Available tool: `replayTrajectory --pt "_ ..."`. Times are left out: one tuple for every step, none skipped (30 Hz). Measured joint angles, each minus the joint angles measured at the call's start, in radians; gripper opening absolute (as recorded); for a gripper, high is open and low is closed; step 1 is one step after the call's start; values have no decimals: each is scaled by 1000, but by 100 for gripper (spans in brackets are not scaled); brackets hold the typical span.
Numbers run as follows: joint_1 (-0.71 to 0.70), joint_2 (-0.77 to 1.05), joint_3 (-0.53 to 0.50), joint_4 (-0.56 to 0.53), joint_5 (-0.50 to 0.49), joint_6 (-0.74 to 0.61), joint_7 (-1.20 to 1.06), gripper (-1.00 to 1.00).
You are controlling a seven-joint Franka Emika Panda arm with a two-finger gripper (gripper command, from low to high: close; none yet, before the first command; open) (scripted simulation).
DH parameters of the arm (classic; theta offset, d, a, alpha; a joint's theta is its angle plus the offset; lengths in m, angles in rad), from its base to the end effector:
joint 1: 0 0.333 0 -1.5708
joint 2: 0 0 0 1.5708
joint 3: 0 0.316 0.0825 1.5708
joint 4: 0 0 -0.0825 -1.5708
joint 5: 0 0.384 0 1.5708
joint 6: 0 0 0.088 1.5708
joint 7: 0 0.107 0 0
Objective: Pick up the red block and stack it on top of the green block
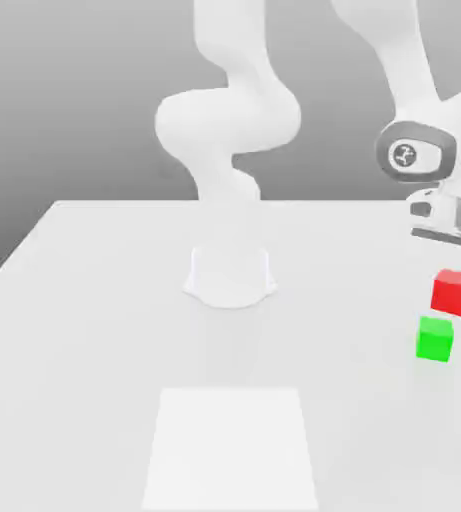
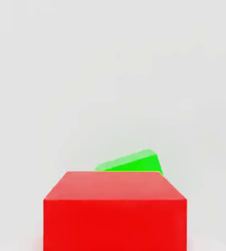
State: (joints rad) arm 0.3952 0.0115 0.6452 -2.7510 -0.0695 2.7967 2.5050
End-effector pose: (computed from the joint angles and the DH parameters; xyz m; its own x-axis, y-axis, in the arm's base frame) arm 0.1972 0.3442 0.2188 0.1705 -0.9852 -0.0178 -0.9848 -0.1697 -0.0367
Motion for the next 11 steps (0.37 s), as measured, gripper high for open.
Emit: replayTrajectory --pt "0 12 -5 0 -22 7 15 -100" --pt "-1 24 -11 1 -44 14 31 -100" --pt "1 37 -17 1 -66 21 47 -100" --pt "3 49 -25 2 -89 27 64 -100" --pt "7 62 -34 3 -112 34 80 -100" --pt "12 76 -44 3 -134 40 96 -100" --pt "17 89 -54 4 -156 47 112 -100" --pt "23 103 -65 5 -177 53 128 -100" --pt "30 116 -78 6 -197 60 142 -100" --pt "38 130 -90 6 -216 66 156 -100" --pt "44 141 -101 7 -231 72 168 100"
